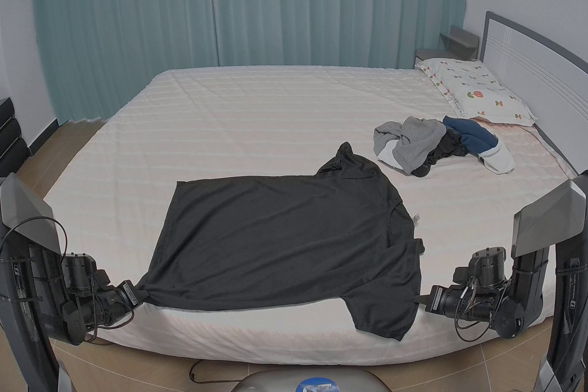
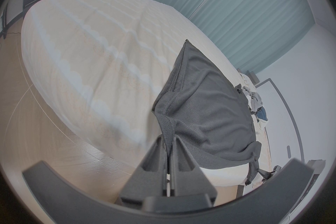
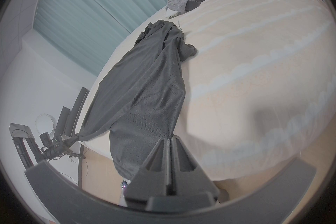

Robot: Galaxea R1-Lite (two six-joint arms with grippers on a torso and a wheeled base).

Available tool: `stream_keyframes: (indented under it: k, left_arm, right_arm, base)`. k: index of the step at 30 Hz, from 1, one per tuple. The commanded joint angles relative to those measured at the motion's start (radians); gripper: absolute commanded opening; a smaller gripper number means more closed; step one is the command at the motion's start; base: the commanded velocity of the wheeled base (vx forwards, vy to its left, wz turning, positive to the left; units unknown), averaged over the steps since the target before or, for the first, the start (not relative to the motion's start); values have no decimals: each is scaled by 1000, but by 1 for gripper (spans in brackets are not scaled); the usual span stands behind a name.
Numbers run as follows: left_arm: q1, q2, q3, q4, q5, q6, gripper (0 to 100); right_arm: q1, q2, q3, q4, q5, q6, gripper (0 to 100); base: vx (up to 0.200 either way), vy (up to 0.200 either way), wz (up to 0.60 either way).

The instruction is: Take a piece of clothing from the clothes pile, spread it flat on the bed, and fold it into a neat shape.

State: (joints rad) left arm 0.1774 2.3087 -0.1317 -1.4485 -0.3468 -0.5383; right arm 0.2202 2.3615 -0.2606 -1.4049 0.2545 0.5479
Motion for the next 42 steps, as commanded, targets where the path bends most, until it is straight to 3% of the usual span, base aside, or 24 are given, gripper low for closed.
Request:
stream_keyframes:
  k: [1, 12, 17, 21, 30, 42]
  left_arm:
    - [0, -5, 3, -1, 2, 6, 0]
    - [2, -12, 12, -3, 3, 15, 0]
    - [17, -8, 70, -4, 3, 184, 0]
    - [20, -3, 75, -3, 5, 204, 0]
    - [25, -14, 113, -4, 15, 267, 0]
    - [30, -49, 132, 60, 54, 331, 0]
  right_arm:
    - [-21, -53, 49, 0, 0, -2, 0]
    - [-35, -131, 175, -6, 0, -3, 0]
    - [-55, -169, 230, -5, 2, -5, 0]
    - [-55, -192, 261, -5, 2, -8, 0]
    - [-48, -303, 261, 153, -4, -9, 0]
    - [-58, -334, 261, 320, -77, -85, 0]
  base:
    - [0, 0, 0]
    - [0, 0, 0]
    - [0, 0, 0]
    - [0, 0, 0]
    - [0, 0, 0]
    - [0, 0, 0]
